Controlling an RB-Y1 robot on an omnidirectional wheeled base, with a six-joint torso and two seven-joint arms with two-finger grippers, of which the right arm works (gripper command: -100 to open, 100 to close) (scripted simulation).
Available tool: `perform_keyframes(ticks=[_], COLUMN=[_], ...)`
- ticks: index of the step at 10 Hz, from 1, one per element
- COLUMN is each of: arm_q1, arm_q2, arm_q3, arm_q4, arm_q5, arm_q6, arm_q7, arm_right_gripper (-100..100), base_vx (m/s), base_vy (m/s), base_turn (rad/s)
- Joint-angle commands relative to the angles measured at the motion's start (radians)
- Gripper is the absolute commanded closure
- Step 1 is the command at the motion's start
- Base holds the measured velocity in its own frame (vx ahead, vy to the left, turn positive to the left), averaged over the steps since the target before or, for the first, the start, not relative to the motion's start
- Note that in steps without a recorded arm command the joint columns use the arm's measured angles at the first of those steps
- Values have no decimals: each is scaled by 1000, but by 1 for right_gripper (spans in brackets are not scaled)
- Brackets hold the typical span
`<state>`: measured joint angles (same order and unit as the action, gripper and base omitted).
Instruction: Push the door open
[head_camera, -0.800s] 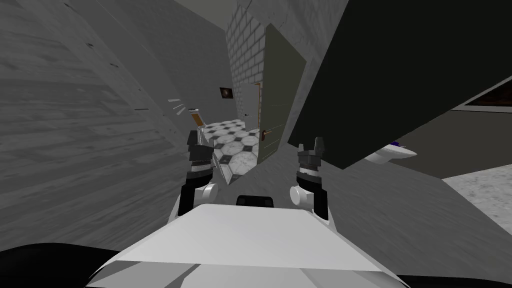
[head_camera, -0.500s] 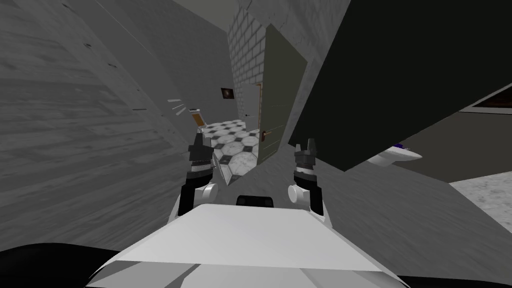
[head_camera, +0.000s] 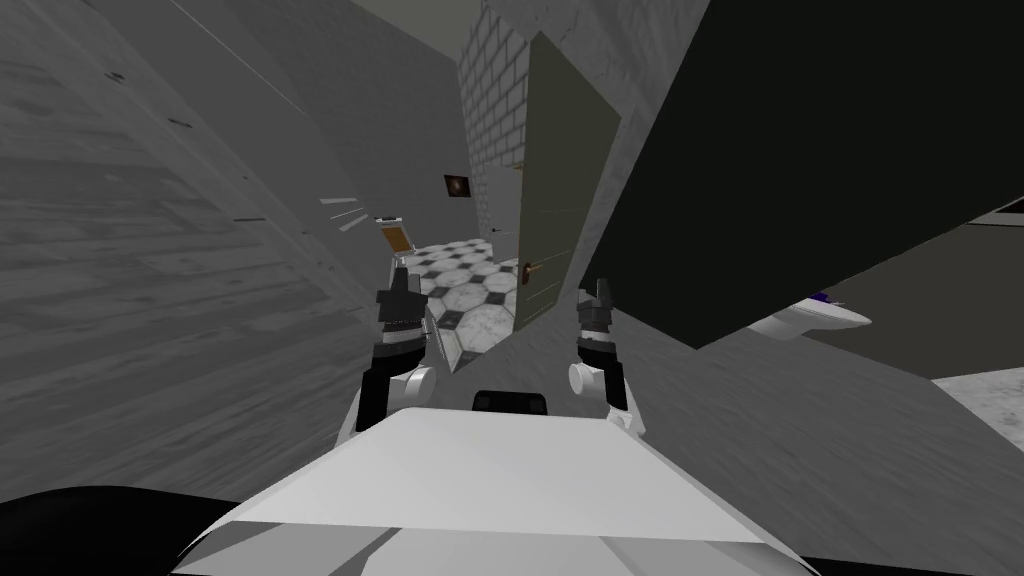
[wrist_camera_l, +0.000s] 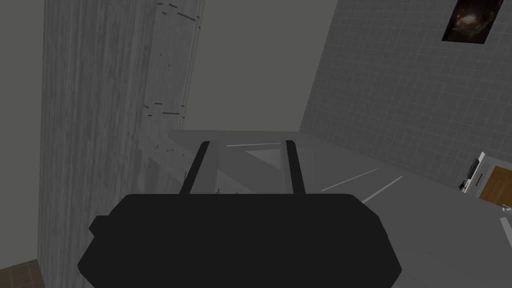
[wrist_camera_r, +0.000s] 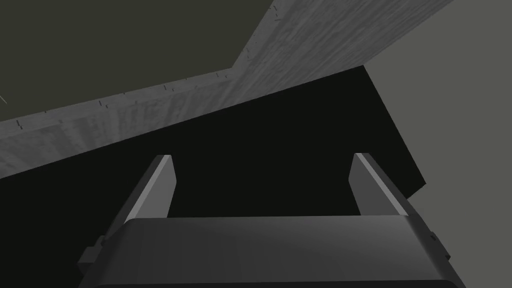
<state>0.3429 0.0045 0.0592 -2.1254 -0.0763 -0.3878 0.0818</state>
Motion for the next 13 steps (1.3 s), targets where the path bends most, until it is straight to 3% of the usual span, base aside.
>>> perform_keyframes(ticks=[1, 2, 3, 7, 10, 12, 13], arm_q1=[-25, -45, -45, -136, -161, -211, -211], arm_q2=[-13, -18, -18, -40, -45, -55, -55], arm_q3=[4, 7, 7, 22, 26, 35, 35], arm_q4=[50, 78, 88, 240, 289, 365, 377], arm_q5=[10, 17, 17, 52, 61, 80, 80], arm_q6=[-11, -14, -14, -29, -33, -41, -41], arm_q7=[-24, -35, -35, -91, -106, -137, -137], arm_right_gripper=[-100, -100, -100, -100, -100, -100, -100], base_vx=[81, 77, 51, 70, 57, 48, 55], base_vy=[-86, -75, -53, -82, -60, -75, -66], base_turn=[57, 71, 17, 62, 35, 61, 34])
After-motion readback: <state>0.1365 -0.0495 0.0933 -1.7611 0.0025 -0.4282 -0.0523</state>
